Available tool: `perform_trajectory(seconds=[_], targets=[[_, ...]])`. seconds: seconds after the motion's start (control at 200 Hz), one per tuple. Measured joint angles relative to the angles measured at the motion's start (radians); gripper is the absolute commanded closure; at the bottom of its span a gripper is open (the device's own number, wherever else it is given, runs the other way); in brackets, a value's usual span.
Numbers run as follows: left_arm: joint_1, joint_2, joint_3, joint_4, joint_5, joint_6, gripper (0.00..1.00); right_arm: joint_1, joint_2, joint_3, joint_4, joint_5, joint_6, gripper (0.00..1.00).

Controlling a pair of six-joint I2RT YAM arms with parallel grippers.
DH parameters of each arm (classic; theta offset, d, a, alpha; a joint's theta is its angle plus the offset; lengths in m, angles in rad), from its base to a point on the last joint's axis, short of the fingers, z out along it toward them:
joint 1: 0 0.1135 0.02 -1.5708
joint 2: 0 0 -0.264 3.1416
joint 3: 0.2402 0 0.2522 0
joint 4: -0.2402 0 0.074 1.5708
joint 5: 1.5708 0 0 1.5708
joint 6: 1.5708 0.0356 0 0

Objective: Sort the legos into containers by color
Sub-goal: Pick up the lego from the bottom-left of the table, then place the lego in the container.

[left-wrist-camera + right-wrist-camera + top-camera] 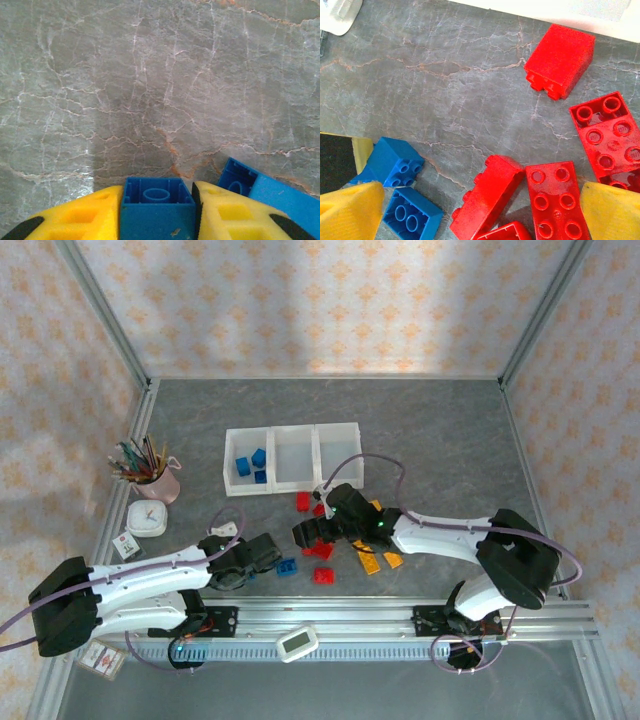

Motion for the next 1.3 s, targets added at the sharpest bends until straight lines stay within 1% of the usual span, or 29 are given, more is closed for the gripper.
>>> perform_trajectory(seconds=[0.09, 0.305, 0.44, 0.546, 0.616, 0.711, 0.816, 0.886, 0.946, 1.076, 1.241, 1.301], targets=[[0.0, -0.011, -0.003, 0.001, -0.002, 0.0, 0.7, 0.0, 0.004, 0.0, -0.001, 0.0, 0.0, 0.0], [0.0, -0.031, -0.004, -0.024, -0.014, 0.0, 0.7, 0.0, 0.004, 0.019, -0.002, 0.002, 0.0, 0.0], [0.0, -0.068, 0.008, -0.076, -0.049, 0.0, 0.7, 0.0, 0.003, 0.053, -0.01, 0.004, 0.0, 0.0], [0.019, -0.095, 0.055, -0.118, -0.091, 0.0, 0.7, -0.007, 0.003, 0.077, -0.014, 0.004, 0.0, 0.0], [0.059, -0.103, 0.102, -0.133, -0.122, 0.026, 0.7, -0.02, 0.003, 0.084, -0.016, 0.004, 0.005, 0.0], [0.147, -0.097, 0.176, -0.134, -0.162, 0.096, 0.7, -0.05, 0.003, 0.084, -0.018, 0.004, 0.011, 0.0], [0.253, -0.057, 0.267, -0.121, -0.208, 0.199, 0.7, -0.08, 0.003, 0.084, -0.019, 0.005, 0.018, 0.0], [0.326, -0.015, 0.32, -0.074, -0.227, 0.286, 0.7, -0.099, 0.003, 0.084, -0.019, 0.015, 0.02, 0.0], [0.391, 0.035, 0.364, -0.017, -0.228, 0.364, 0.7, -0.113, 0.003, 0.09, -0.025, 0.024, 0.023, 0.0], [0.495, 0.184, 0.46, 0.098, -0.224, 0.504, 0.69, -0.145, 0.003, 0.118, -0.027, 0.038, 0.027, 0.0], [0.575, 0.382, 0.568, 0.24, -0.212, 0.636, 0.68, -0.174, 0.003, 0.136, -0.027, 0.065, 0.026, 0.0], [0.603, 0.446, 0.603, 0.275, -0.2, 0.677, 0.65, -0.175, 0.003, 0.14, -0.026, 0.074, 0.026, 0.0]])
